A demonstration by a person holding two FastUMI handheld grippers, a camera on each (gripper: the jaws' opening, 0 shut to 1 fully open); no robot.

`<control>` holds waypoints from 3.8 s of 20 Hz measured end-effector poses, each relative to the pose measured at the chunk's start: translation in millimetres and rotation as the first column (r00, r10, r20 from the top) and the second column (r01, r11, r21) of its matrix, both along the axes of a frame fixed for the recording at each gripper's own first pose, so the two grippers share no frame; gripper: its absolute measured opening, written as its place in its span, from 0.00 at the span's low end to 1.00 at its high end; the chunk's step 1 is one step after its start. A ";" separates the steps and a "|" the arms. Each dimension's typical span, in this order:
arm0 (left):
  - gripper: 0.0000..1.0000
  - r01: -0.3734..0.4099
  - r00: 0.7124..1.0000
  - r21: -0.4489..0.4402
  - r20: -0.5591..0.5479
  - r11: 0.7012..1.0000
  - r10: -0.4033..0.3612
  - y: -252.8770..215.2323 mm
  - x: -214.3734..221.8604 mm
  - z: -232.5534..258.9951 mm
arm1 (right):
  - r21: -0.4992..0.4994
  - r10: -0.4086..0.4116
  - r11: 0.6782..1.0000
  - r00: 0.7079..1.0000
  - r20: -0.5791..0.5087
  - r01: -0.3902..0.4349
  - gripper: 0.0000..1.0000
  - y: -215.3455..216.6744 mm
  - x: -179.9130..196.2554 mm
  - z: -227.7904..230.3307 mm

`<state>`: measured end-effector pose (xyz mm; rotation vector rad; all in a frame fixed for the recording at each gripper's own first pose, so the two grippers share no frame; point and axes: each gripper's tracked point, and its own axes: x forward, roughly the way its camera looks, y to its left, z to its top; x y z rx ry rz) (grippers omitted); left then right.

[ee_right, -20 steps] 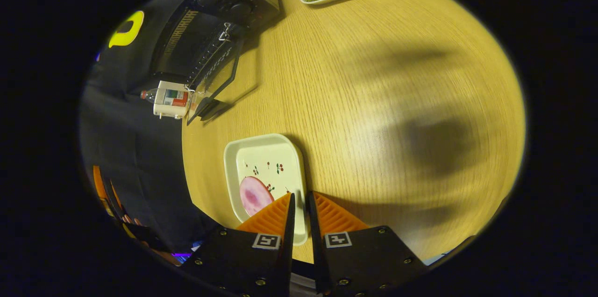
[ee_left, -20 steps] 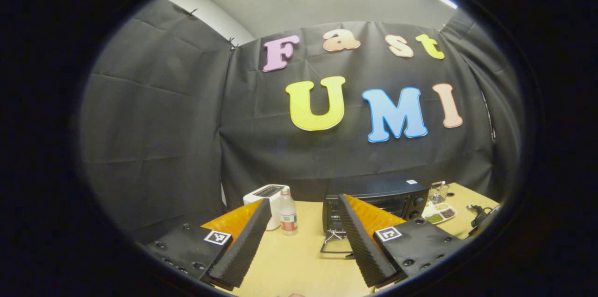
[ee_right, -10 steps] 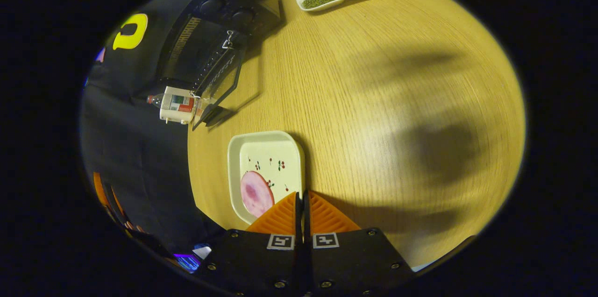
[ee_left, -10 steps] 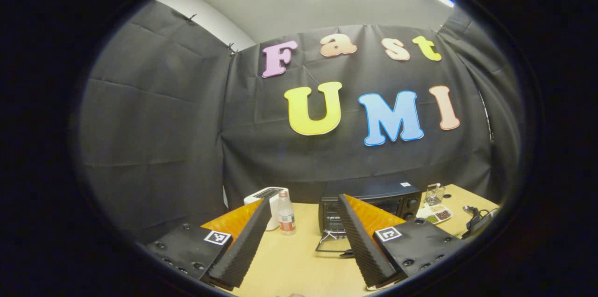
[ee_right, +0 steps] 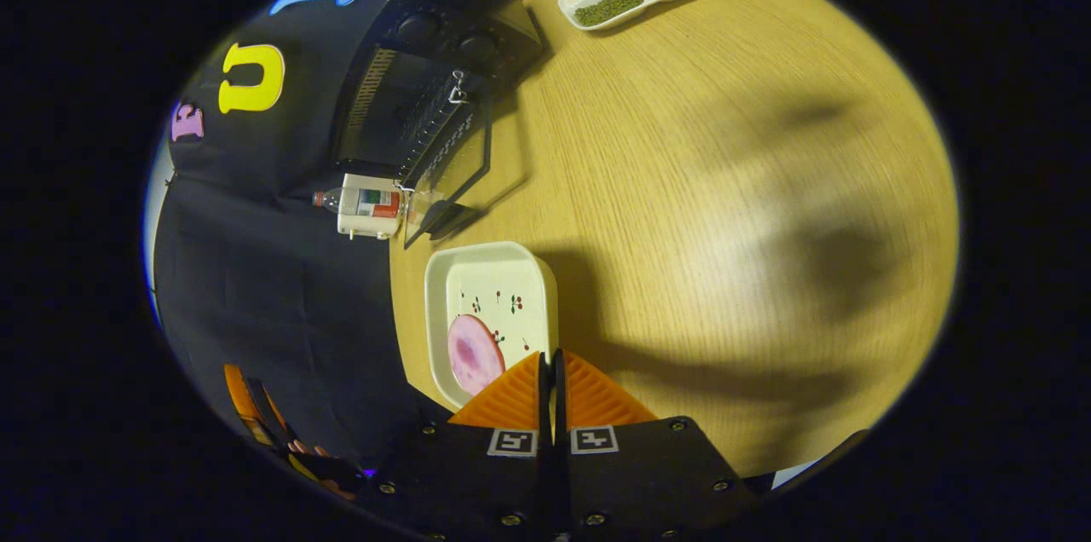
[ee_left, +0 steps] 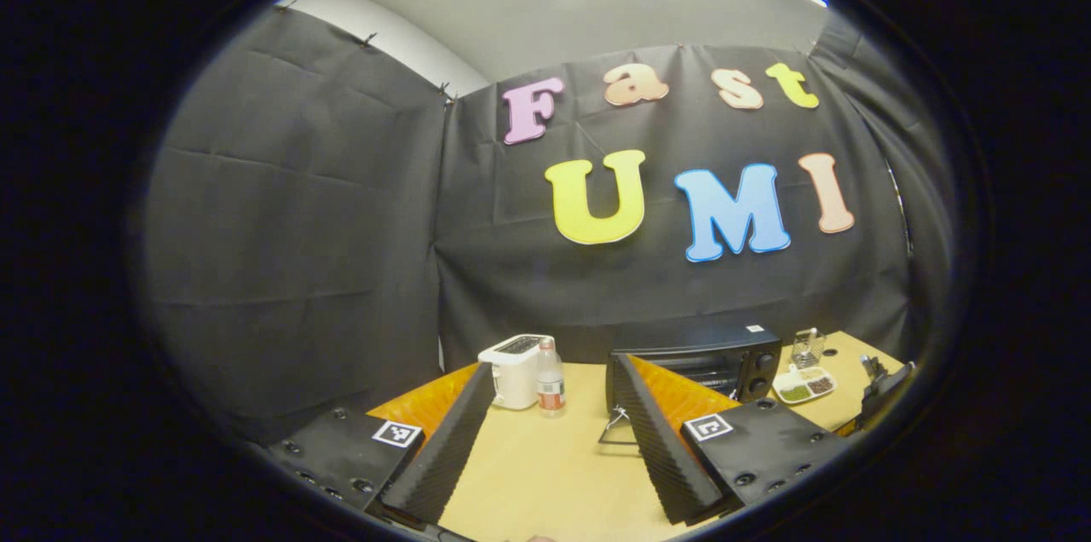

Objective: Open the electric oven with the left hand, put the food in, and close the electric oven.

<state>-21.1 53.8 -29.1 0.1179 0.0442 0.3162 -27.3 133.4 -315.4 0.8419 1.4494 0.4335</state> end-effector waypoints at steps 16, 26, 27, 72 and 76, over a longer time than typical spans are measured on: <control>1.00 -0.019 1.000 -0.040 0.015 0.999 0.020 84.3 48.9 -11.0 | 0.038 -0.364 0.929 0.928 -0.079 0.368 0.00 88.6 102.2 42.7; 0.96 0.000 1.000 -0.054 0.002 0.999 0.000 149.6 97.1 -24.5 | 0.028 -0.587 0.802 0.796 -0.147 0.597 0.00 128.7 164.8 33.9; 1.00 0.003 1.000 -0.052 0.000 0.999 -0.003 154.7 99.6 -26.4 | 0.028 -0.609 0.785 0.778 -0.157 0.619 0.00 131.8 171.1 32.7; 0.98 0.291 0.909 -0.216 -0.241 0.932 -0.339 -38.2 137.9 -160.9 | 0.043 -0.365 0.914 0.770 0.523 0.403 0.97 16.2 144.5 126.9; 1.00 0.318 0.853 -0.275 -0.335 0.907 -0.400 -74.2 135.2 -208.2 | -0.083 -0.271 0.910 0.733 0.624 0.407 0.97 -28.7 126.3 133.4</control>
